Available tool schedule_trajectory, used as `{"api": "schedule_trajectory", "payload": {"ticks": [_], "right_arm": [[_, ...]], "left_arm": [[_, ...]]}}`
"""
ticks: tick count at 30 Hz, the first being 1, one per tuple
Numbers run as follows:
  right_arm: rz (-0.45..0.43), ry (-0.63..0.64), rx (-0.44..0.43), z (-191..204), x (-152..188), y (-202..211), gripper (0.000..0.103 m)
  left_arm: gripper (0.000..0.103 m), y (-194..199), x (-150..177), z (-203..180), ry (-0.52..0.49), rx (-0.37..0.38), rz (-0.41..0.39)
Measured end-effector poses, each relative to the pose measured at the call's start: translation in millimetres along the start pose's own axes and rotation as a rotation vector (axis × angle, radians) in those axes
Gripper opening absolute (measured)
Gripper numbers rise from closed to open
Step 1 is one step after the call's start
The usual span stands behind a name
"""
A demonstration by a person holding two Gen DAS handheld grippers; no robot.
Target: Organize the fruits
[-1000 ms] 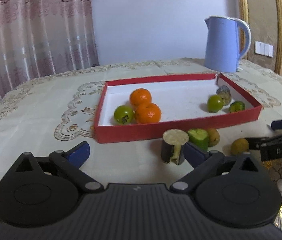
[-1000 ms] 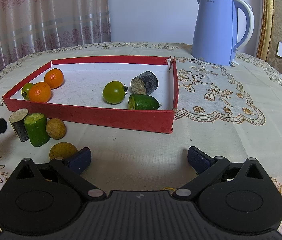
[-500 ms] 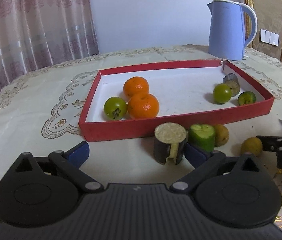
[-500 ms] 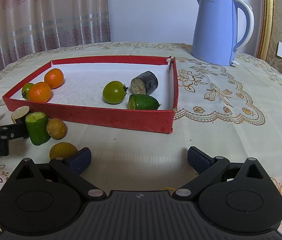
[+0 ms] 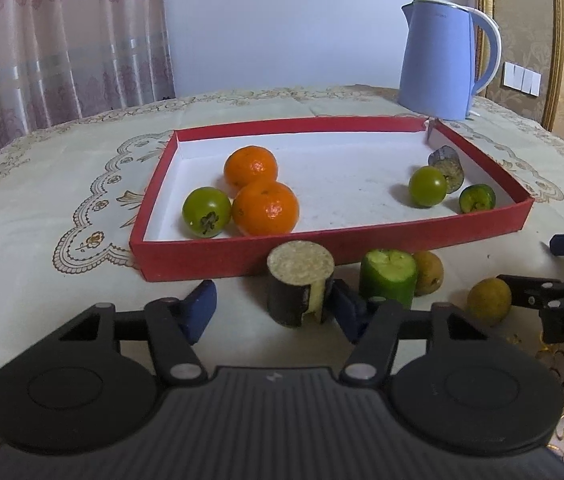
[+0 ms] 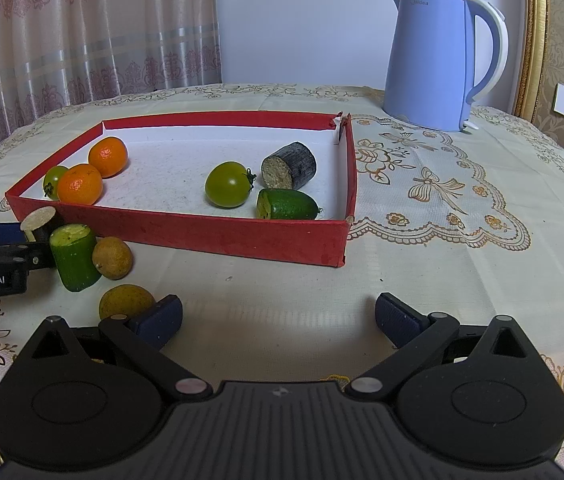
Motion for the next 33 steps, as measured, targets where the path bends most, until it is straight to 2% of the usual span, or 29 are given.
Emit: {"api": "schedule_trajectory", "payload": {"ticks": [2, 4, 8, 18, 21, 24, 25, 27, 30, 33], "right_arm": [[-0.003, -0.008, -0.007, -1, 0, 0, 0.103], [-0.022, -0.04, -0.02, -6, 0, 4, 0.103], [-0.07, -0.075, -0.065, -15, 6, 21, 0.103], [-0.158, 0.033, -0.162, 20, 7, 42, 0.103], [-0.155, 0.095, -0.147, 33, 4, 39, 0.103], [-0.155, 0.149, -0.113, 44, 3, 34, 0.102], [-0.151, 0.156, -0.111, 47, 2, 32, 0.1], [-0.14, 0.169, -0.106, 50, 2, 29, 0.081], [-0.104, 0.177, -0.113, 53, 2, 21, 0.06], [-0.072, 0.18, -0.14, 55, 3, 16, 0.049]], "left_arm": [[0.06, 0, 0, 2, 0.011, 0.007, 0.002], [0.053, 1, 0, 3, 0.016, -0.005, -0.001], [0.05, 3, 2, 6, 0.021, -0.011, -0.003], [0.051, 3, 2, 6, 0.027, -0.006, -0.002], [0.05, 2, 2, 7, 0.03, -0.003, -0.002], [0.066, 1, 2, 6, 0.022, 0.033, 0.006], [0.069, 1, 2, 4, 0.011, 0.027, 0.007], [0.076, 0, 2, 4, 0.017, 0.0, 0.014], [0.078, 0, 2, 7, 0.029, 0.013, 0.016], [0.08, 0, 2, 6, 0.026, 0.014, 0.017]]}}
Point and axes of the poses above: each gripper's, at about its wrist camera, not at the fingertips, and y roughly against the way its jaws point, z to its left, x to its underside, the point moved 2 cm from there along -y, roughly the way its jaws point, and after that the axes turned 1 degree about x, right-handed, at the moved point
